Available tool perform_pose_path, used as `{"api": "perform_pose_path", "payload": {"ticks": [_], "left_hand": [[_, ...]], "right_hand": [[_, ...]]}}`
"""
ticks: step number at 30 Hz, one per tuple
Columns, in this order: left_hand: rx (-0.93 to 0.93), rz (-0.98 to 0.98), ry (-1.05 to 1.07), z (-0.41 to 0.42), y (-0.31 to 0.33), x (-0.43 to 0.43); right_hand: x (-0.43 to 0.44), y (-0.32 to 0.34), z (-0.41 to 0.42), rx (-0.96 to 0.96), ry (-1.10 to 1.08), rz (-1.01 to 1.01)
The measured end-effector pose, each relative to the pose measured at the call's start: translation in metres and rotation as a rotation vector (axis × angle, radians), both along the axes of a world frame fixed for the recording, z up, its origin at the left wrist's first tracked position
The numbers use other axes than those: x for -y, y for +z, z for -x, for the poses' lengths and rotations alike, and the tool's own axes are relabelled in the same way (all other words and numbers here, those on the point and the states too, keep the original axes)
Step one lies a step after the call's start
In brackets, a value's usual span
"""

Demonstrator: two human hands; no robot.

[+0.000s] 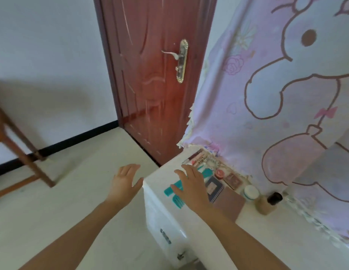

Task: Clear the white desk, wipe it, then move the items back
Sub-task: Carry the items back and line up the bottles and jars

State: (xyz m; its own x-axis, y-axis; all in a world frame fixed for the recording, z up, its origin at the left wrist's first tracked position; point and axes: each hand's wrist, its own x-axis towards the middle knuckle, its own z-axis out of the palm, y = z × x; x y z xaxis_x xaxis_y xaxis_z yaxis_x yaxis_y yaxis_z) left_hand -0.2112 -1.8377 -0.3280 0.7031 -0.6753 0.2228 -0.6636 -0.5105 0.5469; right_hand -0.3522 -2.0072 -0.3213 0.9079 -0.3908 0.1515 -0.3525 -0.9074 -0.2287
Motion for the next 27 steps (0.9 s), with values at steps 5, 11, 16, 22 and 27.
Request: {"api": "perform_pose_path", "payload": {"ticks": [5, 11, 16, 22, 27], "left_hand": [[0.011, 0.022, 0.223, -0.020, 0.004, -0.138], [0.053, 0.036, 0.564, -0.018, 0.026, -0.360], [0.057, 0.034, 0.785, 0.009, 0.045, -0.509], [0.117, 0.039, 0.960, 0.036, 0.064, -0.602], [0.158, 0.026, 1.042, 0.040, 0.084, -0.634]], "right_hand": [[-0.102, 0.020, -0.057, 0.095, 0.188, 0.023], [-0.290, 0.025, -0.115, 0.110, 0.440, 0.023], [-0.425, 0.037, -0.139, 0.073, 0.631, 0.037], [-0.525, 0.058, -0.157, 0.088, 0.834, 0.023], [-0.562, 0.076, -0.181, 0.096, 0.886, -0.009]]}}
